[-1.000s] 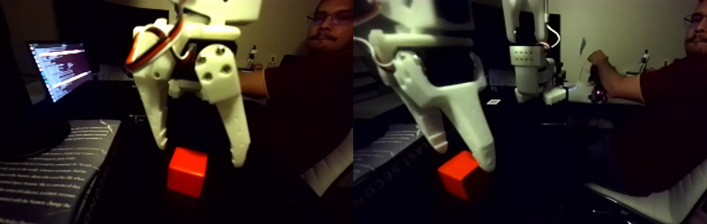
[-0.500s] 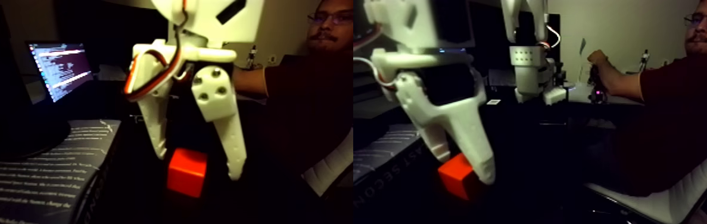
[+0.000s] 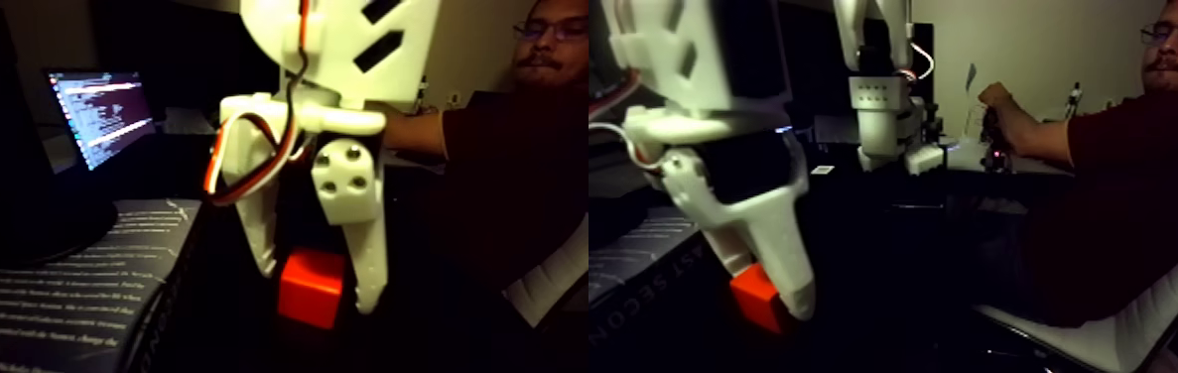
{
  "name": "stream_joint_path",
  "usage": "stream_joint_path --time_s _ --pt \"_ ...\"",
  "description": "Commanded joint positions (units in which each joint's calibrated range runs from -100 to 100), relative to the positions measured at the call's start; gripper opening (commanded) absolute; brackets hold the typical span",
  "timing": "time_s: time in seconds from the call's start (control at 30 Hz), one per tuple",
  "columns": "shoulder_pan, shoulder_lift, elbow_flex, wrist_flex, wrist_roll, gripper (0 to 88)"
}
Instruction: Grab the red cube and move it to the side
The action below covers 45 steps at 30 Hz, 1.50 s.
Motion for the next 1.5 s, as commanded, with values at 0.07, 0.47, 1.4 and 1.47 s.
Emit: stream_joint_path --time_s 0.07,0.47,1.4,1.47 --pt "0.3 0.0 -0.9 0.5 0.2 27.5" --pt "0.0 0.2 -0.8 0.6 0.3 13.5" --pt "-3.0 -19.9 -0.8 17.6 -0.2 7.2" --pt "-3.7 -24.1 -1.0 20.0 -0.3 7.2"
